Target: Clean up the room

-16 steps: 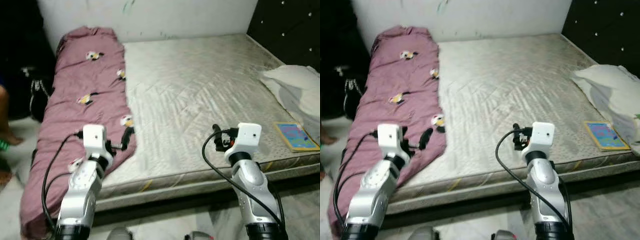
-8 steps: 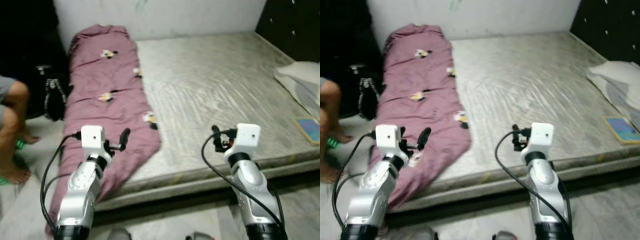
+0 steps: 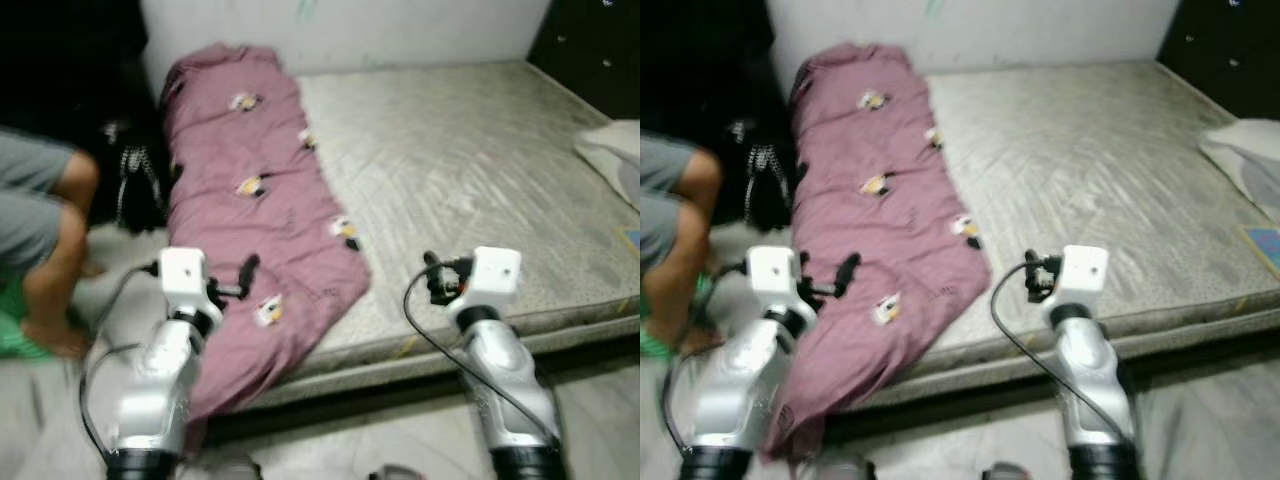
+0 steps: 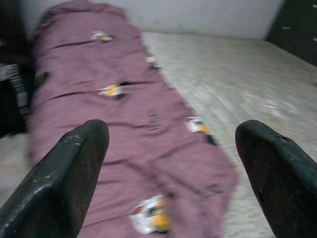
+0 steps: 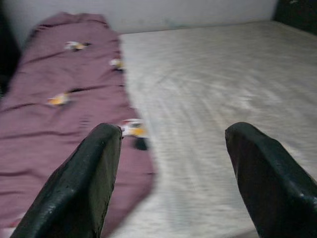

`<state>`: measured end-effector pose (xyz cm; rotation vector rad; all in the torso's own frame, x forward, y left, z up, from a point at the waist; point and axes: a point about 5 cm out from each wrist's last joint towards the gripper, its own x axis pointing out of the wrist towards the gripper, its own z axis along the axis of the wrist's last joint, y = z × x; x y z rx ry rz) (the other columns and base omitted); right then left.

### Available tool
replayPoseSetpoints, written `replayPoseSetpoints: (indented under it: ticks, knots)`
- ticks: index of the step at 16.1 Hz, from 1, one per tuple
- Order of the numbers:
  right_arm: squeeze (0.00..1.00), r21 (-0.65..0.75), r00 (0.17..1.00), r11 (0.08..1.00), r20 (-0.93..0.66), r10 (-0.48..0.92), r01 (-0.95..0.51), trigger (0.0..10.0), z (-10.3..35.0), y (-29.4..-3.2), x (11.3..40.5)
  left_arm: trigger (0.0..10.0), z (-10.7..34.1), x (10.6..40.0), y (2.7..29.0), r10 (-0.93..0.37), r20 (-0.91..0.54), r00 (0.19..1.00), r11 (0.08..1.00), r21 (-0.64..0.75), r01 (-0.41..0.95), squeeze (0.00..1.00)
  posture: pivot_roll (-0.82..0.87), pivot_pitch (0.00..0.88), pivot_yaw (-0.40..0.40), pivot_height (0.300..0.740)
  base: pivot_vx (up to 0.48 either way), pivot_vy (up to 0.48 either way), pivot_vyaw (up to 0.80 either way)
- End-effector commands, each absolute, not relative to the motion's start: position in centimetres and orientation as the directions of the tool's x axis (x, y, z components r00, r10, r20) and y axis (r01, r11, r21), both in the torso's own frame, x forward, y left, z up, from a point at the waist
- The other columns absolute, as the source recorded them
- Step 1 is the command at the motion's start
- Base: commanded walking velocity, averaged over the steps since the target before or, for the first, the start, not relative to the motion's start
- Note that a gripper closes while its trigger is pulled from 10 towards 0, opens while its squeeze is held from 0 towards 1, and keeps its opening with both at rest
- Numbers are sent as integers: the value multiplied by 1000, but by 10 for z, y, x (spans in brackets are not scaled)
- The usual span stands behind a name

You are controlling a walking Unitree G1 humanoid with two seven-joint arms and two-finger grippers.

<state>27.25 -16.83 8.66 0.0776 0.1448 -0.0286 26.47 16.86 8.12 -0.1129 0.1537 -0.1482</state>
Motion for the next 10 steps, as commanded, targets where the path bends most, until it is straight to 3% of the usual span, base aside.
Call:
replayPoseSetpoints:
  ticks: [1, 10]
  knots:
    - [0, 73, 992, 997, -125, -3, 12, 10000, 93, -165, 275, 10000, 86, 267, 173, -128, -133, 983, 988, -98, 116, 0, -15, 0, -17, 740, 0, 0, 0]
    - [0, 87, 993, 996, -116, 9, 1, 10000, 96, -165, 278, 10000, 94, 266, 181, -71, -99, 993, 995, -72, 64, 0, 0, 0, -24, 740, 0, 0, 0]
